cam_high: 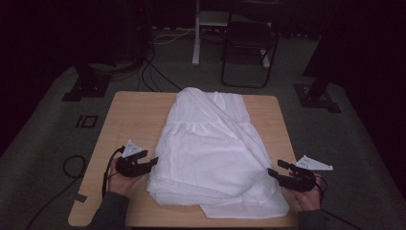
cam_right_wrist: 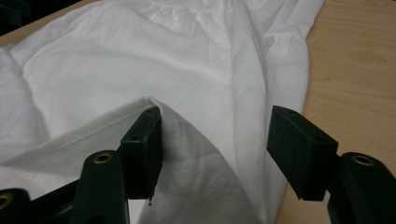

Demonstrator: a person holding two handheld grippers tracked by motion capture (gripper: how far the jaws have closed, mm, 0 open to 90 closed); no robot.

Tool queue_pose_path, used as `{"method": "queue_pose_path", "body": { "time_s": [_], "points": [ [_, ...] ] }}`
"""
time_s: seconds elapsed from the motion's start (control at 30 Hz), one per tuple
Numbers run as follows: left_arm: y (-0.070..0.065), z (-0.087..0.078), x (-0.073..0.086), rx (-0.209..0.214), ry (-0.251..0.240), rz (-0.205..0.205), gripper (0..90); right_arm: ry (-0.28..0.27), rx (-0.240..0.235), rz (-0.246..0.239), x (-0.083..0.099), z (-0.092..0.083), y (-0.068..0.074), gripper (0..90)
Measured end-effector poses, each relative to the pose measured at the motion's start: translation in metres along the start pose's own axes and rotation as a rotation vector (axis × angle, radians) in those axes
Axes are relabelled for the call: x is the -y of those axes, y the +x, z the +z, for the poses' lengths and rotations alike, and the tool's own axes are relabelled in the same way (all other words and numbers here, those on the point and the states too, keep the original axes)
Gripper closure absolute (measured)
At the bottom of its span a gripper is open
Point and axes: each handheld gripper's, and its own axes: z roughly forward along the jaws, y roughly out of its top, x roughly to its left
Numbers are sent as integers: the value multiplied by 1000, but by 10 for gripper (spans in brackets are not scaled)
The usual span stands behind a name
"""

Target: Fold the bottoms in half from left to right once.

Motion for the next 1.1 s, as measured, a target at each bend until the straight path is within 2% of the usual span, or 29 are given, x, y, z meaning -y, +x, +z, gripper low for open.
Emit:
{"method": "queue_pose_path", "body": {
  "time_s": [0.17,0.3,0.4,0.47,0.57,0.67,0.73,0.83,0.93,1.1],
  "points": [
    [4,25,-5,-10,52,-14,404,-17,-6,9,-16,21,-7,365],
    [-3,29,1,6,59,-2,400,-21,-42,-11,-22,22,-1,386],
    [-6,26,8,22,66,-7,400,-18,-68,-27,-17,11,2,436],
    [-8,22,15,44,61,-21,400,-21,-73,-27,-10,-2,4,438],
    [-16,16,28,72,82,-17,402,-24,-33,-21,1,-23,2,423],
    [-24,9,43,113,110,-13,428,-29,-2,4,8,-34,-4,417],
    [-27,5,51,133,131,-3,480,-36,11,29,10,-36,-9,415],
    [-31,-1,59,155,159,24,599,-29,37,48,11,-30,-12,411],
    [-33,-7,64,176,171,18,699,-17,47,49,8,-16,-14,416],
    [-38,-25,77,193,178,14,733,11,48,30,-6,14,-13,423]
  ]
}}
